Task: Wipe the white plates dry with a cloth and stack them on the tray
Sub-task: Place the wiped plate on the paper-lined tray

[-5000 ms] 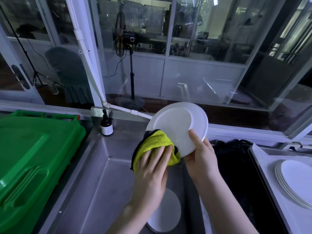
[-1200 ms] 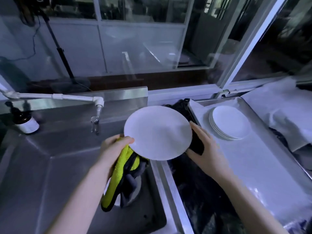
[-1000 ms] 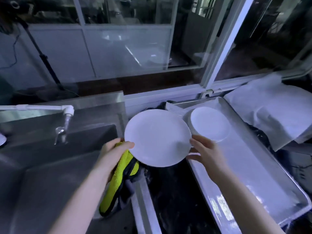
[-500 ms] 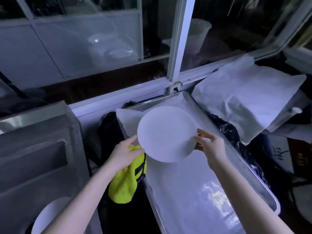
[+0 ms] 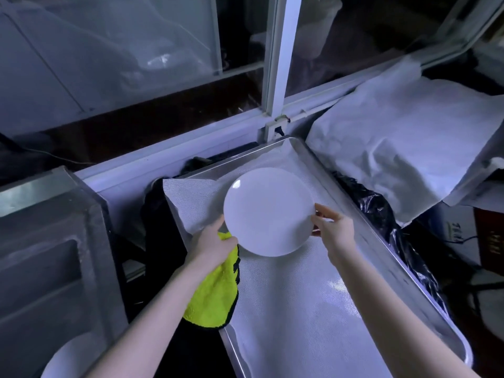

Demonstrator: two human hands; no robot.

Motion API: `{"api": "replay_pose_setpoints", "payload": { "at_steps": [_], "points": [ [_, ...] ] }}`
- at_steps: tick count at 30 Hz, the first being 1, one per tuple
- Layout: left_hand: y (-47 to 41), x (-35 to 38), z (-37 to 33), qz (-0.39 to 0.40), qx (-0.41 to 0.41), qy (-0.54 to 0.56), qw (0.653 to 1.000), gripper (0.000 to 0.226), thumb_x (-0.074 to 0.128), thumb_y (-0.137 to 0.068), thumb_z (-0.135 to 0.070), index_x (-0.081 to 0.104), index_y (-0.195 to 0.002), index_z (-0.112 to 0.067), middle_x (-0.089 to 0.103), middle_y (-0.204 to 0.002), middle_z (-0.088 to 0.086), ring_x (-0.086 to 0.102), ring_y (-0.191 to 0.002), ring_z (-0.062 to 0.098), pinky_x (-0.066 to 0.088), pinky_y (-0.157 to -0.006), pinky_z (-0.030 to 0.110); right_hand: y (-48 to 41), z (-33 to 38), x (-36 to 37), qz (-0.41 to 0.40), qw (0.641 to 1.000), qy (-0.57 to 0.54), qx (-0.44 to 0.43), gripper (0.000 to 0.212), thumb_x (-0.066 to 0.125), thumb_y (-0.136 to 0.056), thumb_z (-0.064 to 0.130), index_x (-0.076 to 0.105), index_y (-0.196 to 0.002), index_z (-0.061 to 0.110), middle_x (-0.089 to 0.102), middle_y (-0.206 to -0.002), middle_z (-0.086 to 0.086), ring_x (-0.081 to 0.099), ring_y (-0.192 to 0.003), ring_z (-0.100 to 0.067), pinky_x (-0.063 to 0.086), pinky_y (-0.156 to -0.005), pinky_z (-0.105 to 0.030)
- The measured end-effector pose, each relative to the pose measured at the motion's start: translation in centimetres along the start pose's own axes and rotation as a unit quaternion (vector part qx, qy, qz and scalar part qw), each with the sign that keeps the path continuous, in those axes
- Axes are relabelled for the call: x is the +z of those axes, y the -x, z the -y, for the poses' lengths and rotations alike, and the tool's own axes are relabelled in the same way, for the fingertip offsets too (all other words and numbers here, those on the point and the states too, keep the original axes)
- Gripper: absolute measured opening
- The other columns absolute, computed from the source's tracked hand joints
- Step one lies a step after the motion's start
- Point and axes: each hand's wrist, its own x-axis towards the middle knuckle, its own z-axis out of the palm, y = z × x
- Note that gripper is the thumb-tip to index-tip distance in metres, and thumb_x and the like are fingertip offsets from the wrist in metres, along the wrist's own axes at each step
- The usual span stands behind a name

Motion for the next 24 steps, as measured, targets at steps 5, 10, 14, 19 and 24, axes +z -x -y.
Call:
{"api": "replay_pose_setpoints", "payload": {
  "at_steps": [5,10,14,19,24],
  "points": [
    [-0.2,0.2,0.0,-0.007,-0.016,-0.011,1.000,0.068,0.063,-0.078,-0.035,0.041,-0.140,-0.051,0.068,-0.103,-0.005,0.057,-0.059,0.007,0.043,-0.052,0.023,-0.4,-0.1,0.5,-0.015,0.999,0.045,-0.007,0.049,0.065,-0.084,0.007,0.073,-0.070,0.053,0.059,-0.070,0.014,0.050,-0.049,-0.006,0.054,-0.070,-0.042],
    [-0.3,0.2,0.3,-0.001,-0.005,-0.027,1.000,0.078,0.065,-0.083,-0.040,0.026,-0.151,-0.043,0.057,-0.137,-0.001,0.059,-0.102,0.011,0.039,-0.077,0.022,-0.6,-0.5,1.0,-0.008,0.996,0.084,-0.018,0.027,0.061,-0.094,0.019,0.075,-0.113,0.033,0.060,-0.094,-0.004,0.053,-0.083,-0.023,0.053,-0.091,-0.053],
    [0.2,-0.1,0.3,-0.003,-0.013,-0.001,1.000,0.083,0.070,-0.082,-0.043,0.027,-0.153,-0.034,0.043,-0.152,-0.002,0.044,-0.135,0.020,0.037,-0.093,0.024,0.0,-0.3,0.8,-0.002,0.991,0.132,-0.019,0.036,0.057,-0.098,0.026,0.063,-0.134,0.027,0.063,-0.112,-0.014,0.053,-0.089,-0.022,0.047,-0.091,-0.040],
    [3.7,-2.8,1.2,-0.031,-0.018,0.106,0.994,0.061,0.075,-0.078,-0.040,0.054,-0.135,-0.040,0.063,-0.109,-0.009,0.057,-0.092,0.006,0.041,-0.073,0.021,3.5,1.1,1.3,-0.044,0.977,0.165,-0.127,0.031,0.060,-0.097,0.017,0.068,-0.127,0.020,0.059,-0.113,-0.007,0.055,-0.085,-0.016,0.035,-0.082,-0.018],
    [10.3,-7.5,5.7,-0.083,-0.046,0.244,0.965,0.027,0.077,-0.078,-0.033,0.072,-0.101,-0.045,0.071,-0.100,-0.015,0.065,-0.092,0.004,0.048,-0.076,0.020,10.1,2.5,5.3,0.078,0.958,0.161,-0.225,0.023,0.060,-0.096,0.012,0.076,-0.110,0.023,0.061,-0.105,0.002,0.061,-0.079,-0.015,0.046,-0.081,-0.024]
  ]
}}
